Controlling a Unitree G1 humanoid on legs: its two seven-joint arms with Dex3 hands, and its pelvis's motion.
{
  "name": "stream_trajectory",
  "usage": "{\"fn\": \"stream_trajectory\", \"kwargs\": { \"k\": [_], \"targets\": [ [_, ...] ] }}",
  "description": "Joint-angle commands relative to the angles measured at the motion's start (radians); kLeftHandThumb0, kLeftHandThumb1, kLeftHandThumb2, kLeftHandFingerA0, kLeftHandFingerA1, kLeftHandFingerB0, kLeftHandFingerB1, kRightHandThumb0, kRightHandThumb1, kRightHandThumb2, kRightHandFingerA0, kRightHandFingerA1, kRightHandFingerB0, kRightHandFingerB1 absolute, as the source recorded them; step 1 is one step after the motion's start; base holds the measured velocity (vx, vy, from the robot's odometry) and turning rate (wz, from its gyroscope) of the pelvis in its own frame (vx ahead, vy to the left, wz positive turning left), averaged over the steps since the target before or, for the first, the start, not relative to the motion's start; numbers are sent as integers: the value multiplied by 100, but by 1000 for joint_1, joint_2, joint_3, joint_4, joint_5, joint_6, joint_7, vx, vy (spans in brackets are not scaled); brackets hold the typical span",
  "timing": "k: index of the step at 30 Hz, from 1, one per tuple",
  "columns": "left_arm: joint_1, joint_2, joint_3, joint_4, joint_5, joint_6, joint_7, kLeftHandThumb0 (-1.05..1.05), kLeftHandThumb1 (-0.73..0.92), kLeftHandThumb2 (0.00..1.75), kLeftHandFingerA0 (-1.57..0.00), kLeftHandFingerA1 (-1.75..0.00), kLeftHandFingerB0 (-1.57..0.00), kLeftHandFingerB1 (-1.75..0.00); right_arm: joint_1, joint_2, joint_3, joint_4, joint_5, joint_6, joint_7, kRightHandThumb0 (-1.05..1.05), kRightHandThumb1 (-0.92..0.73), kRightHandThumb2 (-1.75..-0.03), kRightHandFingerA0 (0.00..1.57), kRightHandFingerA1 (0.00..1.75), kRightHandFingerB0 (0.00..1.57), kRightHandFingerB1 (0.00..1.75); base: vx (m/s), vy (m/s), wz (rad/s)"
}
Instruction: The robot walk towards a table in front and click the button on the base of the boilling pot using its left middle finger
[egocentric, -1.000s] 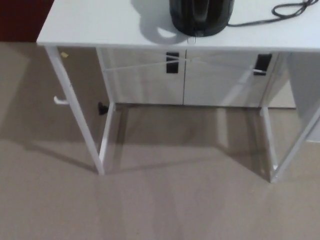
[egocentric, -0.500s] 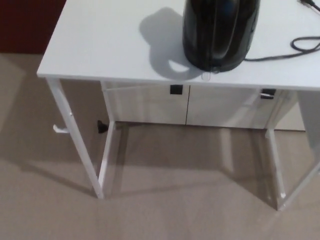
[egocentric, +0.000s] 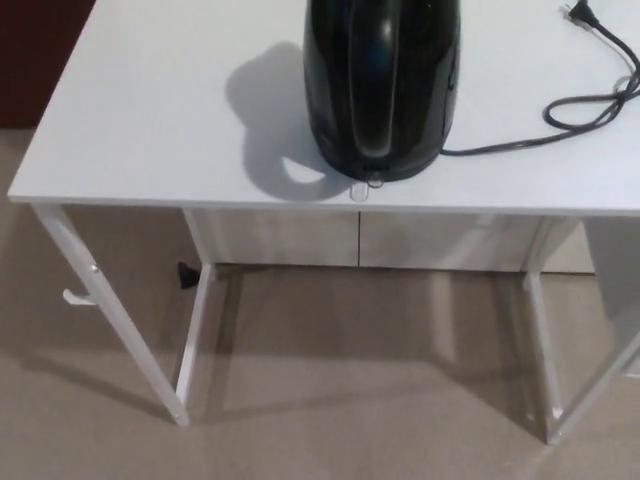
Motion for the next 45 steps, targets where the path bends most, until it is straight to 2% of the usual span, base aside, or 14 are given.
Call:
{"fn": "stream_trajectory", "kwargs": {
  "k": [1, 14, 15, 17, 18, 19, 32, 45],
  "targets": [
    [-2, 18, 6, 12, 4, -14, 3, -54, 46, 78, -57, -52, -38, -46, -4, -6, 5, 2, -6, -2, 3, -28, -54, -56, 65, 46, 51, 43, 193, 165, -24],
    [-7, 23, 4, -5, 12, -17, 19, -55, 46, 79, -58, -53, -38, -46, -11, -6, 11, -11, -8, 2, -6, -29, -55, -56, 67, 45, 52, 43, 48, -41, 8],
    [-7, 22, 2, -7, 14, -16, 21, -55, 46, 79, -58, -53, -38, -46, -10, -9, 13, -14, -12, 4, -9, -38, -46, -70, 63, 54, 48, 51, 74, -261, -3],
    [-7, 21, 2, -10, 13, -16, 21, -54, 46, 78, -59, -53, -38, -46, -13, -10, 11, -18, -7, 10, -5, -37, -46, -70, 63, 54, 48, 51, 96, -179, 15],
    [-9, 22, 3, -12, 12, -14, 21, -54, 46, 78, -58, -53, -38, -46, -18, -9, 13, -13, -8, 11, -7, -28, -55, -56, 66, 46, 52, 43, 113, -237, 7],
    [-11, 22, 3, -12, 11, -12, 19, -55, 46, 79, -58, -53, -38, -46, -21, -10, 15, -12, -11, 14, -9, -38, -46, -70, 61, 54, 48, 51, 73, -212, -6],
    [-23, 25, 3, -14, 10, -2, 6, -54, 47, 78, -56, -52, -36, -45, -22, -17, 27, -23, -26, -2, -17, -38, -45, -70, 62, 55, 49, 52, 128, -3, 2],
    [-44, 28, 8, -20, 3, 5, 2, -57, 46, 80, -56, -53, -37, -46, -54, -23, 41, -19, -37, 27, -6, -41, -46, -72, 60, 53, 48, 51, 50, -50, 2]
  ]
}}
